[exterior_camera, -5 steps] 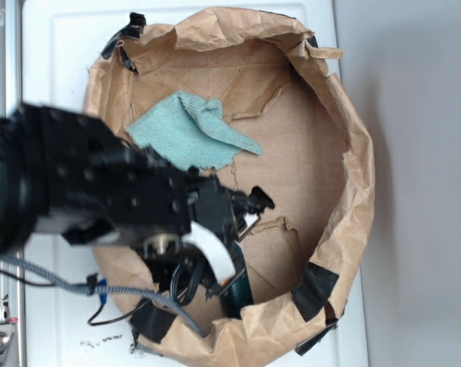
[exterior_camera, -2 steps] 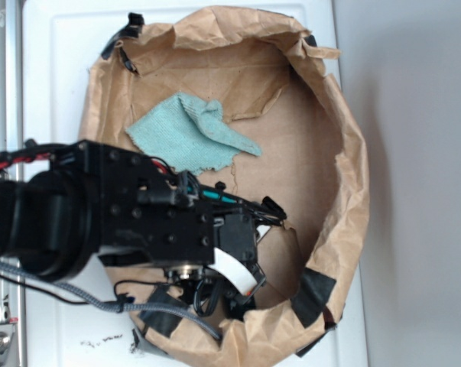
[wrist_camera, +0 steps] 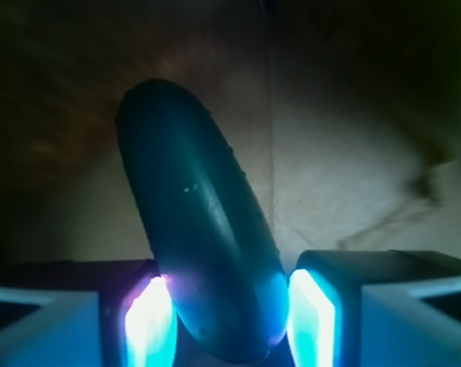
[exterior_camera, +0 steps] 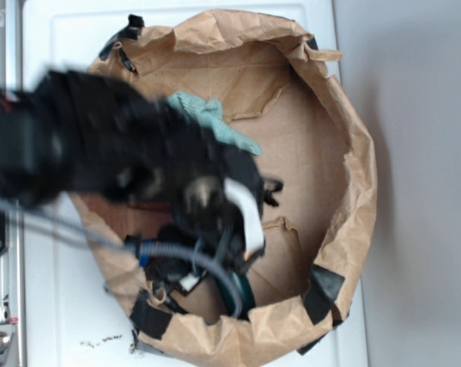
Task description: Grab the plastic pickle.
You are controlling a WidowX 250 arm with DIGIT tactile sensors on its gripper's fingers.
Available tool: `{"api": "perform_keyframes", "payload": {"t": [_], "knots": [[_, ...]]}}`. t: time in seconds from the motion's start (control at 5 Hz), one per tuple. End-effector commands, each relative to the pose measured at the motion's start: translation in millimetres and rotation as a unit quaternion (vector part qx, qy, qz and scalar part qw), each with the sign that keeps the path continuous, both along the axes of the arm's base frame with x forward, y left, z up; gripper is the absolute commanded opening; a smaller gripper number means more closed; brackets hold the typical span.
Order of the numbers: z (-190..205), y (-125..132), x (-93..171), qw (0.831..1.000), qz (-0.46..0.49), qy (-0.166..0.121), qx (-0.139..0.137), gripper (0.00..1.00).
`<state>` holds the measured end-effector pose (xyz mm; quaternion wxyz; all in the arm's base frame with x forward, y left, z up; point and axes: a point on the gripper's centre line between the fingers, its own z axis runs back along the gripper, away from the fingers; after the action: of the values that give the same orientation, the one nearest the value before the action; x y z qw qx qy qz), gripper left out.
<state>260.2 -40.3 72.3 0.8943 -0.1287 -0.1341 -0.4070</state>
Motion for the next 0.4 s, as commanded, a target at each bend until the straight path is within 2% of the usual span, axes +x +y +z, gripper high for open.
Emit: {"api": "perform_keyframes", "payload": {"t": [0.0, 0.2], "knots": [[61.9, 39.6, 3.4, 0.998, -0.018, -0.019, -0.056, 0.0], [76.7, 50.8, -0.5, 0.998, 0.025, -0.013, -0.061, 0.0]]}}
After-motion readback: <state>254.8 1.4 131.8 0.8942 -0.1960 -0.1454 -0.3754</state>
